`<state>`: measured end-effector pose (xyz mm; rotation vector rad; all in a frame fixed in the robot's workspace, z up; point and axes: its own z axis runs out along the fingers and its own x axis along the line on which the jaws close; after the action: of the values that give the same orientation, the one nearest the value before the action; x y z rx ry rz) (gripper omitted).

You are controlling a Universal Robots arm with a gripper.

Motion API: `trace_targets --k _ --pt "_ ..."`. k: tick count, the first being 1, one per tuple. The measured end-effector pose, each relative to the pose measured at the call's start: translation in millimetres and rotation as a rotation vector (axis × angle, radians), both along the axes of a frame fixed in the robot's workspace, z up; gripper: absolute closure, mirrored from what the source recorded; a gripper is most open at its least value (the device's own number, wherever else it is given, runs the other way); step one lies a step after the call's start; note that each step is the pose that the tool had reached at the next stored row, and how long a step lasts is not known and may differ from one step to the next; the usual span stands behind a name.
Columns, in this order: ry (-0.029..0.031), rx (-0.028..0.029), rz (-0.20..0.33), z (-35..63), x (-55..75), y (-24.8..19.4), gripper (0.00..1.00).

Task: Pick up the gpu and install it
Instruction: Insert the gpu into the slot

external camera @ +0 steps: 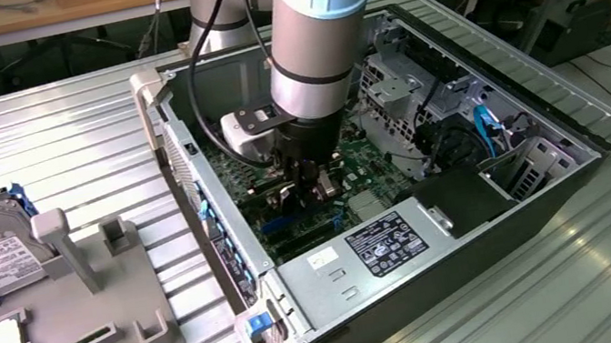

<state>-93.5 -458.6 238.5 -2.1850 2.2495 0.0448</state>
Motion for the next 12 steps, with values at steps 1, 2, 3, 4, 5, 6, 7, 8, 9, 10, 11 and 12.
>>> trace_targets --k 1,2,3,4,5,6,7,8,9,10,11,12 --pt "0.0000 0.0000 0.000 0.0 0.0 0.0 0.72" --pt "0.0000 0.0000 0.000 -0.3 0.0 0.0 0.72" --pt "0.0000 0.0001 0.000 -0.8 0.0 0.0 0.72" --pt "0.0000 0.0001 0.000 -1.2 0.0 0.0 0.72" --pt "0.0001 -0.0002 0.000 -1.4 0.0 0.0 0.72" --pt "0.0002 -0.0002 0.000 -1.7 0.0 0.0 0.72" --pt "0.0001 -0.0002 0.000 -2.0 0.0 0.0 0.72" --pt "0.0001 -0.0001 0.000 -2.2 0.0 0.0 0.72" --pt "0.0000 0.0000 0.000 -2.5 0.0 0.0 0.72" --pt "0.0001 -0.0001 0.000 -2.6 0.0 0.0 0.72" --pt "0.0001 0.0000 0.000 -2.9 0.0 0.0 0.72" --pt "0.0001 -0.0001 0.000 -3.0 0.0 0.0 0.72"
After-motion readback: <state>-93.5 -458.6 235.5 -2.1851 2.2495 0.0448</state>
